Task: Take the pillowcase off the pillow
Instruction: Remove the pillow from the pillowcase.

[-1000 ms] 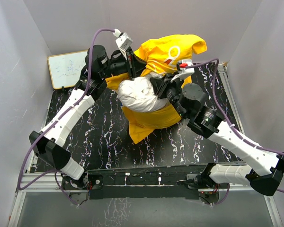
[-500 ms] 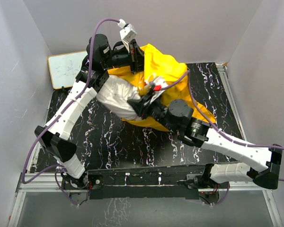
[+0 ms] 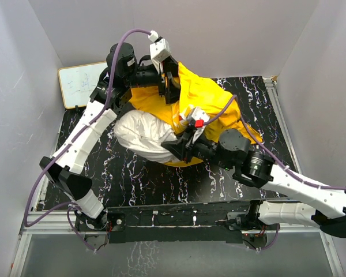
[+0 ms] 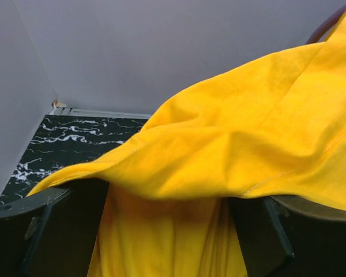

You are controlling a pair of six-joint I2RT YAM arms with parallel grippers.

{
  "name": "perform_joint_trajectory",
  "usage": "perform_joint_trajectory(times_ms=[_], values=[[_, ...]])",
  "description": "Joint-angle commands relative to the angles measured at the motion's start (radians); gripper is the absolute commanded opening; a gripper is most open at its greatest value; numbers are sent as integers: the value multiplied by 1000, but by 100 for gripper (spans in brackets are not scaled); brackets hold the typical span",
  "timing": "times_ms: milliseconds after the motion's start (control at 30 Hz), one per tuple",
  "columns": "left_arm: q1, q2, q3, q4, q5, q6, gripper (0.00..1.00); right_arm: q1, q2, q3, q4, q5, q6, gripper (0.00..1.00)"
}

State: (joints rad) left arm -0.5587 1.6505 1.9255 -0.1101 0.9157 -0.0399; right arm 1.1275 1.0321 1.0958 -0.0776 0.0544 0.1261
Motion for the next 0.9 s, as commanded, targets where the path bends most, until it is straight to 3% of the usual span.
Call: perform_joint_trajectory(times_ms=[0,133,333,500,667,867], values=[[-23,-110,16,-205,137,192,86,-69,-66,1,-139,-192,7,8],[-22,-163,18,-397,172,331,88,-209,-76,52,-204,-346,-16,8],[-22,-289,-62,-534,109,434,87,-313,-31,168,-254,-405,-66,8],[-22,-366,-98,-476,56,441,86,-393,37,243,-262,-542,-66,8],[-22,-396,-144,-106,-7,296,85,-398,87,260,-233,-656,-24,8],[-22,-176,53,-157,6,225,84,-399,78,209,-111,-759,82,8]])
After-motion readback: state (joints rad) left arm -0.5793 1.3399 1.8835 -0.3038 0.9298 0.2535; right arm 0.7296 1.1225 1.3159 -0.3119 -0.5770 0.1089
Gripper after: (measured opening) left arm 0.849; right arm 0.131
